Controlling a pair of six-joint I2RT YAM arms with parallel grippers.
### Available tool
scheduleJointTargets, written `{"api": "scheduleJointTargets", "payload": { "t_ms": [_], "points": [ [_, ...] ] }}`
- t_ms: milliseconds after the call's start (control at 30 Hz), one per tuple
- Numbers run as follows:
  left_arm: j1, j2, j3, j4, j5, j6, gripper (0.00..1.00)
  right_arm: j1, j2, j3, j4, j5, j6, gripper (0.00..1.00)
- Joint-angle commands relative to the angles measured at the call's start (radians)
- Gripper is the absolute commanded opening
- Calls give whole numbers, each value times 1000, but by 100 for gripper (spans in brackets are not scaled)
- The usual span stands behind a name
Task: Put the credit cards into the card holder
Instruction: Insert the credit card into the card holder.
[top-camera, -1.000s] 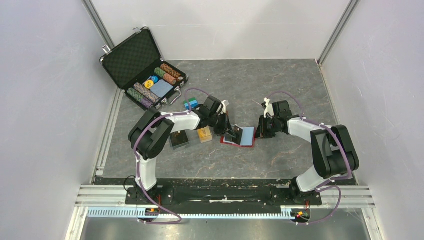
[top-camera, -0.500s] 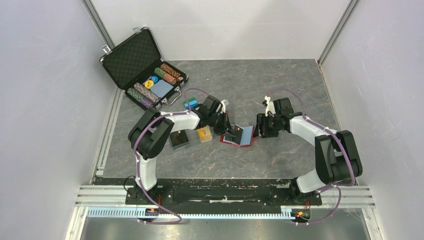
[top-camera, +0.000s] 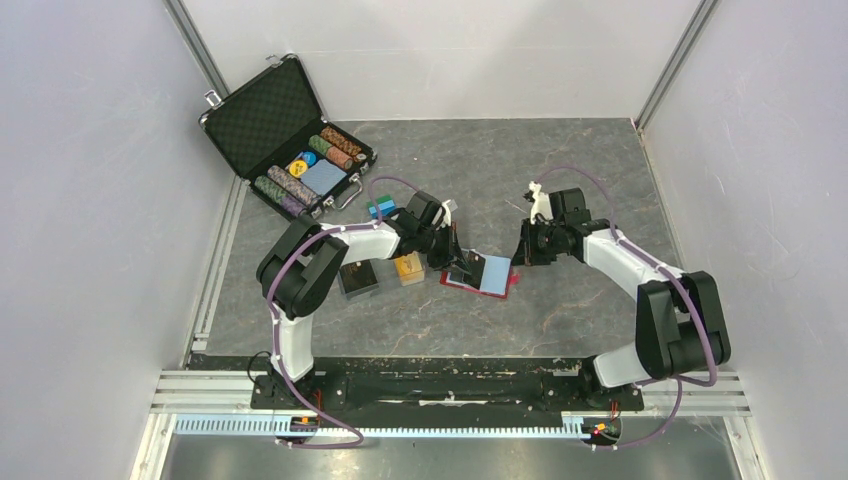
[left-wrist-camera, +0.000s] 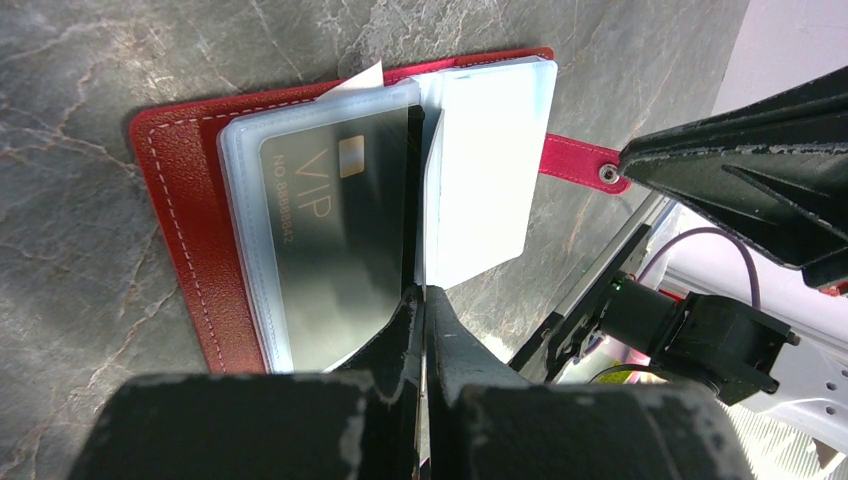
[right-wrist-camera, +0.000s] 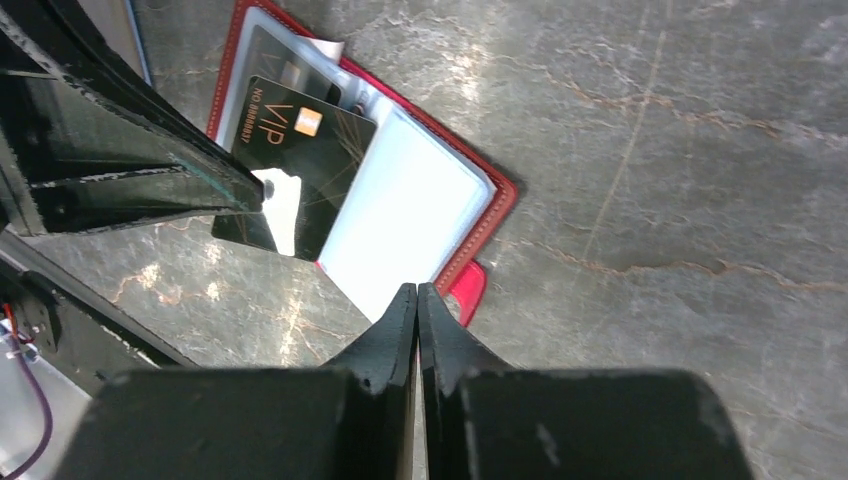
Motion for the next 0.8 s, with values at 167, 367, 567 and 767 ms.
{"api": "scheduleJointTargets", "payload": {
  "t_ms": [167,367,567,767],
  "points": [
    [11,-45,7,40,-23,-38,2,39,81,-39,123,-59,13,0],
    [29,-79,-37,132,-26,-70,2,49,124,-76,139,-26,1,0],
    [34,-60,-50,177,-25,-96,2,52,137,-76,138,-21,-1,0],
    [35,-26,-45,191,-10,-98,2,52,130,-77,135,-16,-1,0]
  ]
}}
